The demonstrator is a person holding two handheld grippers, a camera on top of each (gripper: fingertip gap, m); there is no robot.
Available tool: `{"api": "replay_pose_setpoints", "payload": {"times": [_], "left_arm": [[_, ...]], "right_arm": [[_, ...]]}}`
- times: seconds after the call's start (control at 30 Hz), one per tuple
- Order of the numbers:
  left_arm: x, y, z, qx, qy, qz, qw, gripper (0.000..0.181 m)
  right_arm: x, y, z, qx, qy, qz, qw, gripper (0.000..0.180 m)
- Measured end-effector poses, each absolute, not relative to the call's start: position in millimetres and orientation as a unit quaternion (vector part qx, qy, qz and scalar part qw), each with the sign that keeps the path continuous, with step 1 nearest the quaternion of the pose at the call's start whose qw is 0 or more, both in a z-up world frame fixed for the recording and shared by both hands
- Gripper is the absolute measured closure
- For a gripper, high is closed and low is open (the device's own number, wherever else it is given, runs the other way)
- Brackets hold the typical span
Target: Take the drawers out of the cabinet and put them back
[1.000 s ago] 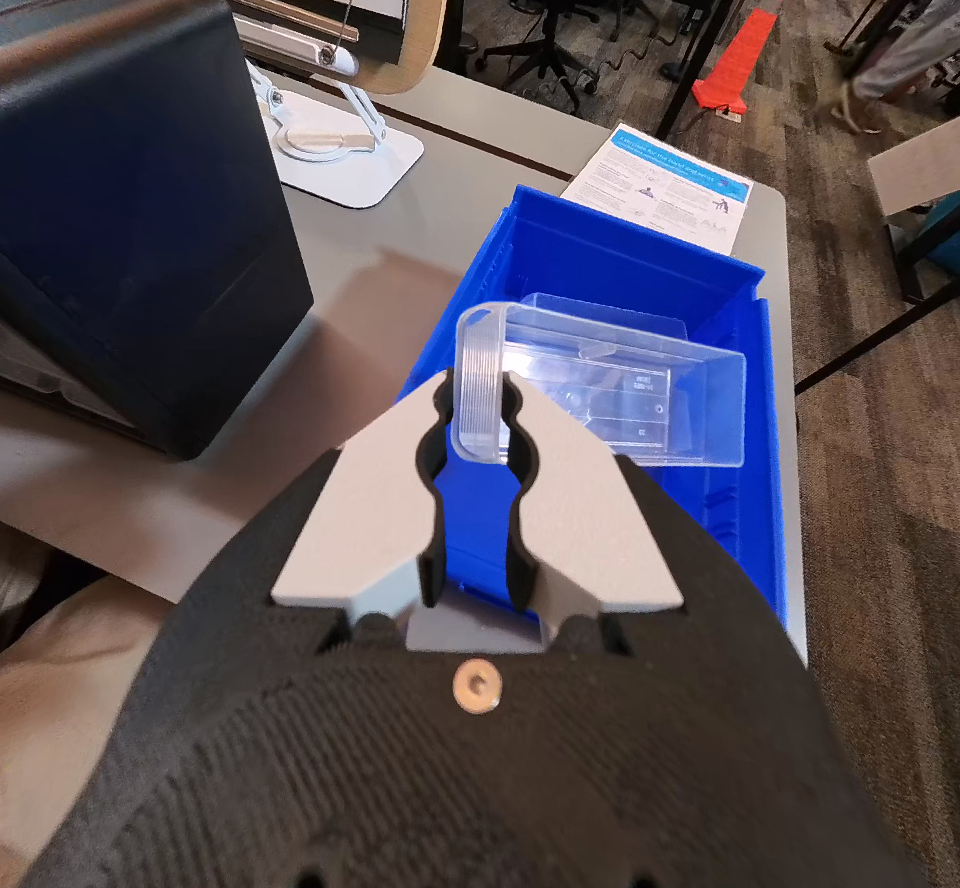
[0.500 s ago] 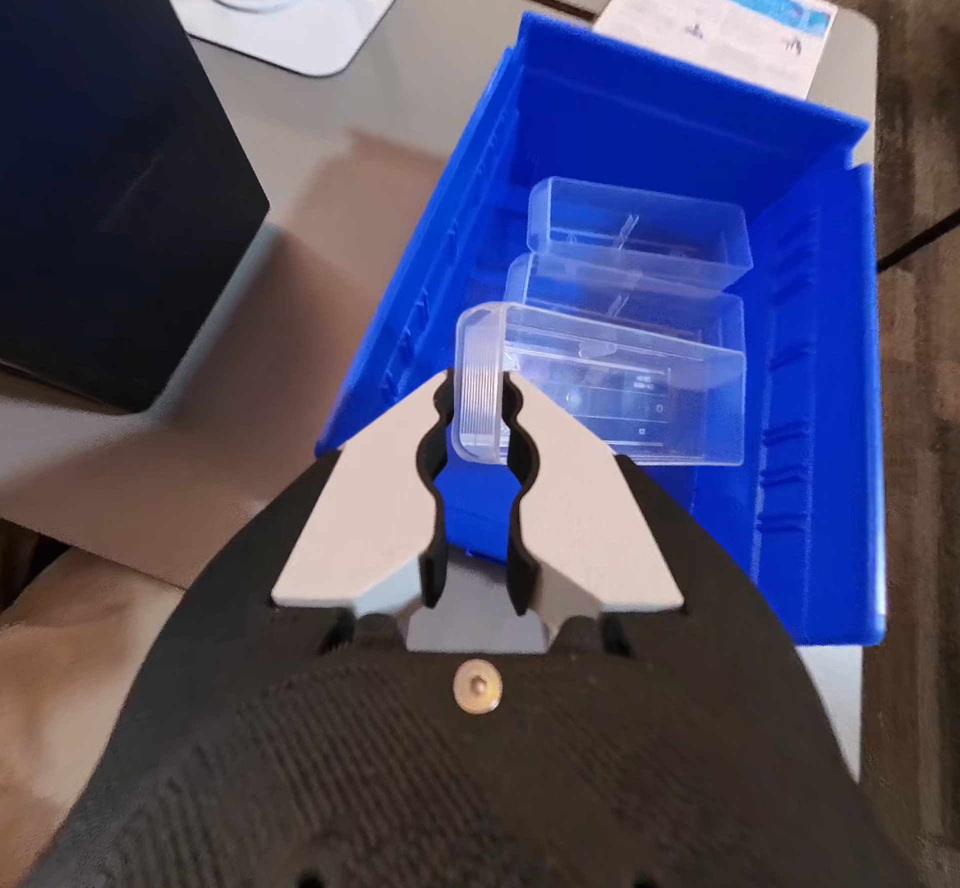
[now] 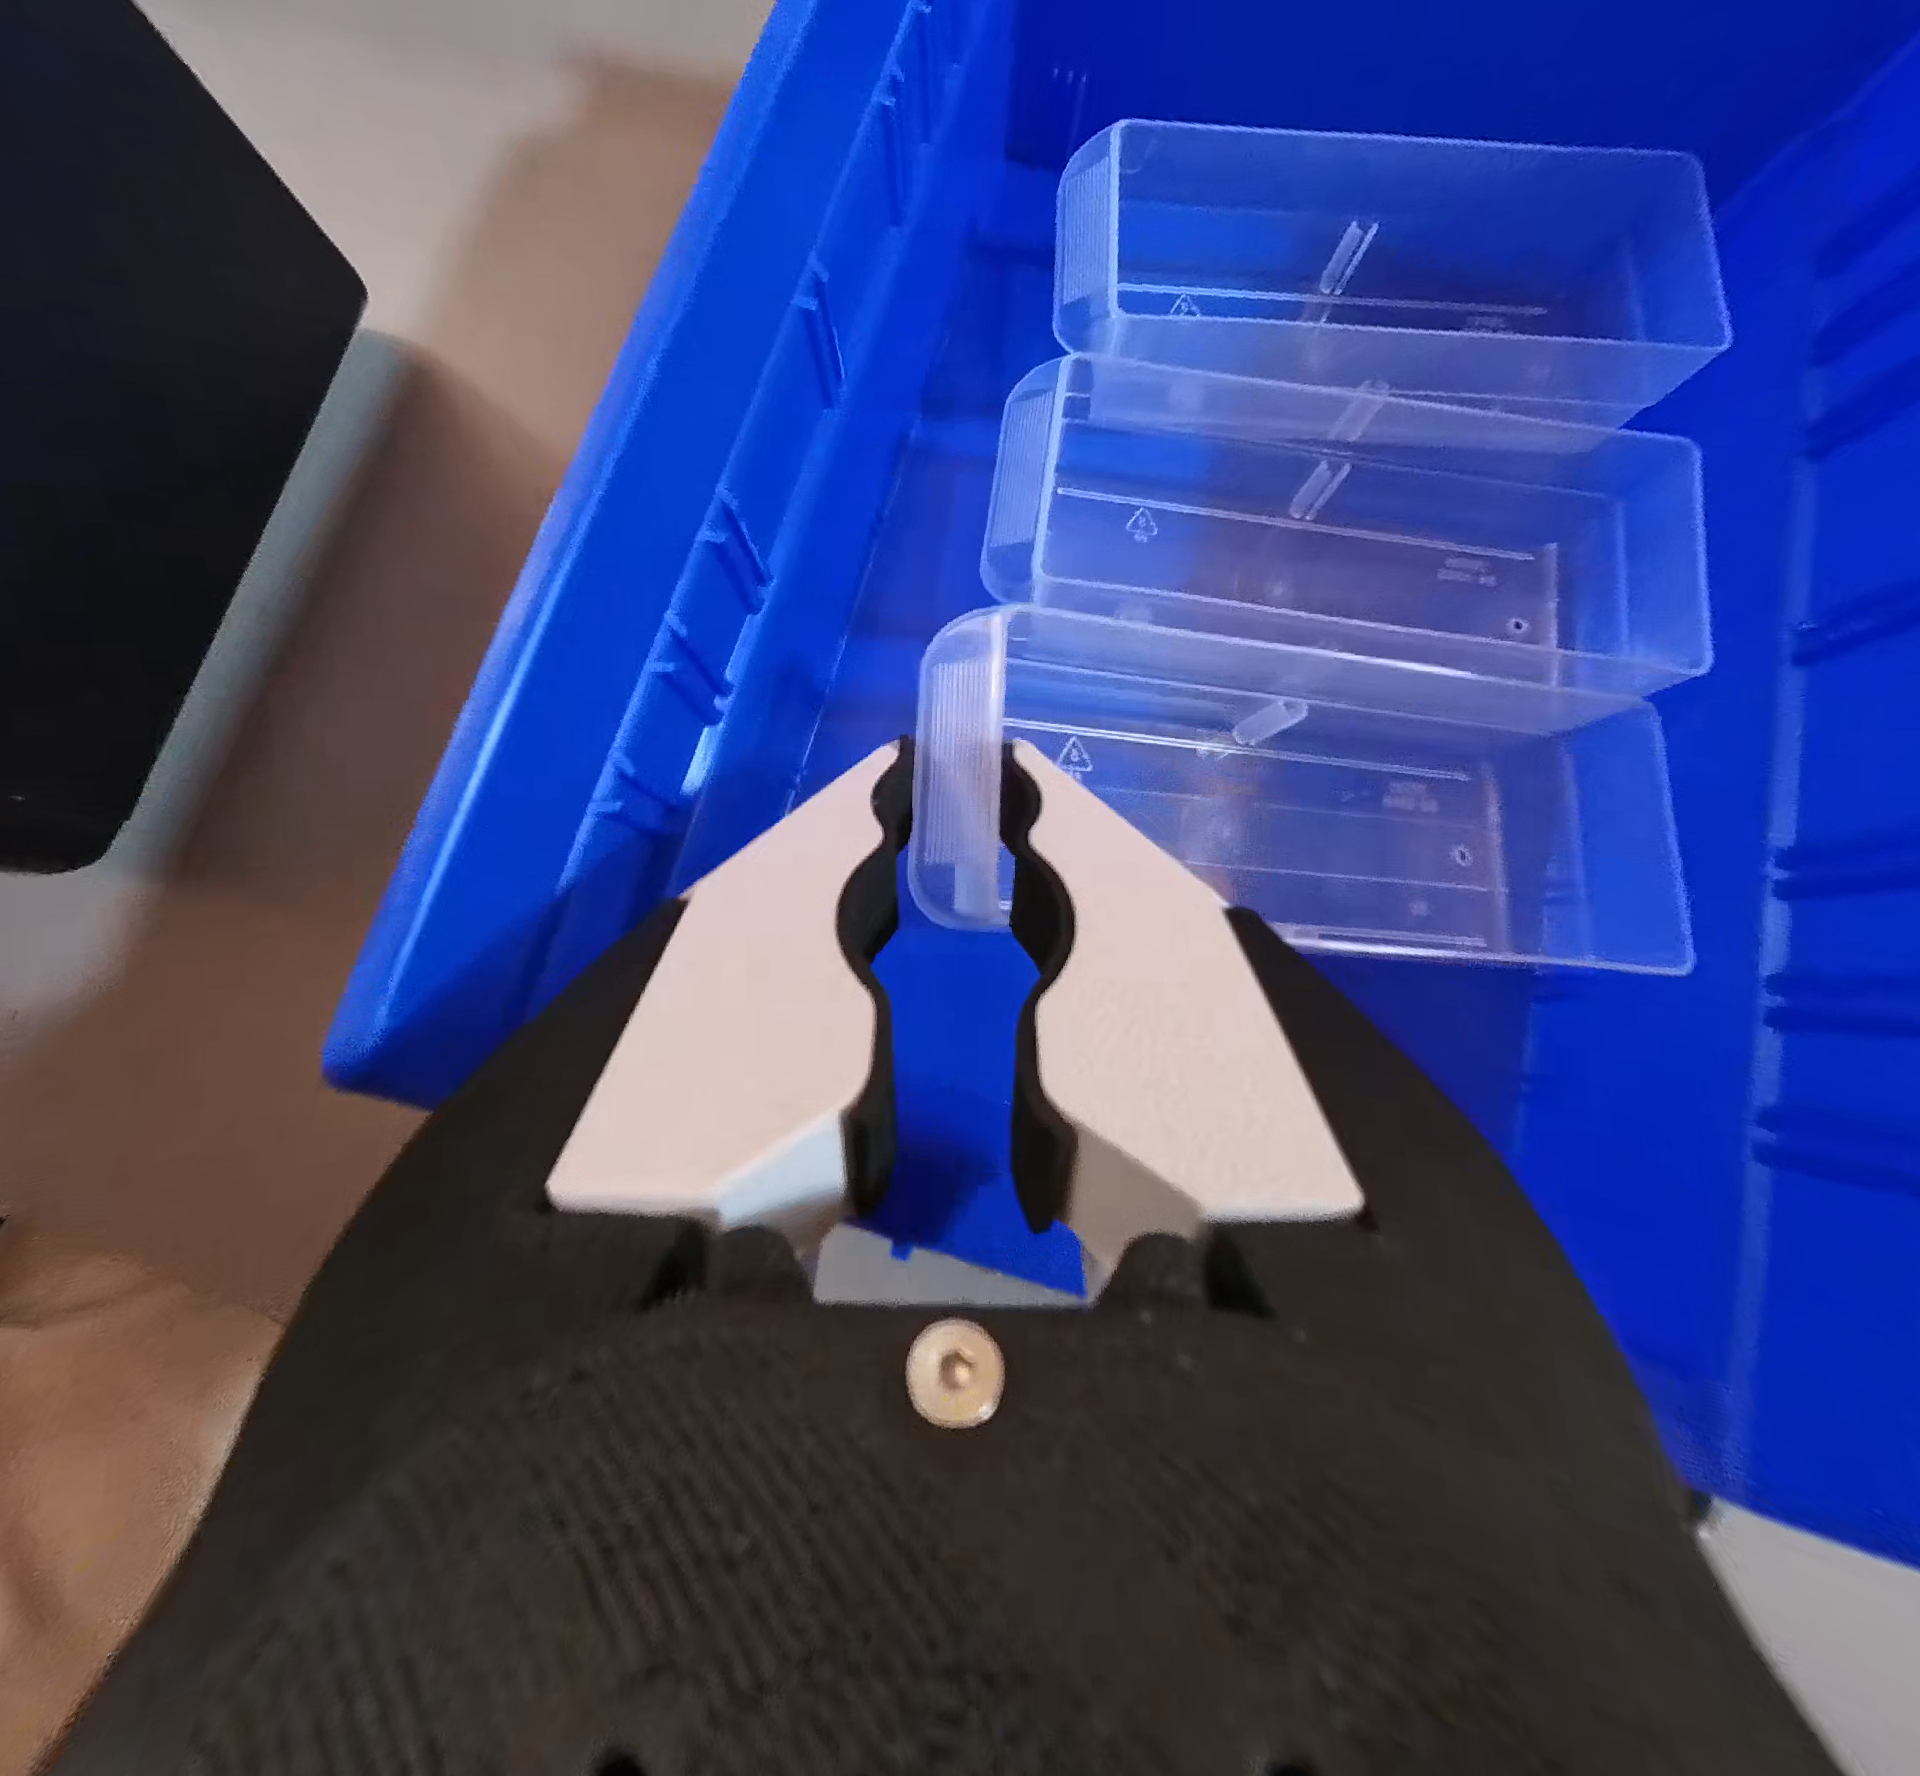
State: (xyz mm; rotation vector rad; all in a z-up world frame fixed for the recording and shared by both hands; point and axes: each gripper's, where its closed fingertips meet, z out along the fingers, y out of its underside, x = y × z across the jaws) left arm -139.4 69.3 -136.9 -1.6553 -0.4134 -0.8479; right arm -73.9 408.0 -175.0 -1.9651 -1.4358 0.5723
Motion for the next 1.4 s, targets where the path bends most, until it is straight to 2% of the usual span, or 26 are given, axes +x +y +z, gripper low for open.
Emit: {"api": "replay_pose_setpoints", "payload": {"times": [0.07,0.17,0.27,0.53,0.73,0.9,1.13,1.3,1.4], "left_arm": [[-139.0,69.5,-137.7,-0.709,-0.177,-0.363,0.579,0.16],[-138.9,69.7,-138.1,-0.709,-0.177,-0.362,0.578,0.16],[-139.2,69.6,-138.1,-0.71,-0.177,-0.361,0.579,0.16],[-141.0,69.4,-139.0,-0.71,-0.18,-0.359,0.579,0.159],[-144.3,68.2,-139.1,-0.712,-0.183,-0.341,0.586,0.16],[-138.7,77.0,-146.7,-0.722,-0.182,-0.33,0.58,0.158],[-117.5,99.6,-152.9,-0.727,-0.191,-0.326,0.573,0.158],[-110.5,123.8,-150.8,-0.729,-0.193,-0.274,0.597,0.139],[-108.3,138.5,-143.6,-0.71,-0.201,-0.261,0.623,0.137]], "right_arm": [[-76.5,408.9,-176.6,-0.748,-0.536,0.233,0.315,0.165],[-77.8,410.3,-174.5,-0.752,-0.517,0.258,0.317,0.147],[-75.3,413.3,-165.4,-0.751,-0.503,0.267,0.333,0.142],[-83.5,374.4,-71.8,-0.645,-0.516,0.303,0.475,0.145],[-75.5,300.2,-59.5,-0.546,-0.543,0.316,0.554,0.157],[-78.1,232.9,-96.2,-0.496,-0.614,0.32,0.524,0.155],[-88.5,182.5,-127.3,-0.455,-0.678,0.33,0.473,0.153],[-86.6,173.0,-132.6,-0.454,-0.686,0.345,0.453,0.152],[-85.1,177.0,-129.1,-0.459,-0.677,0.355,0.452,0.152]]}}
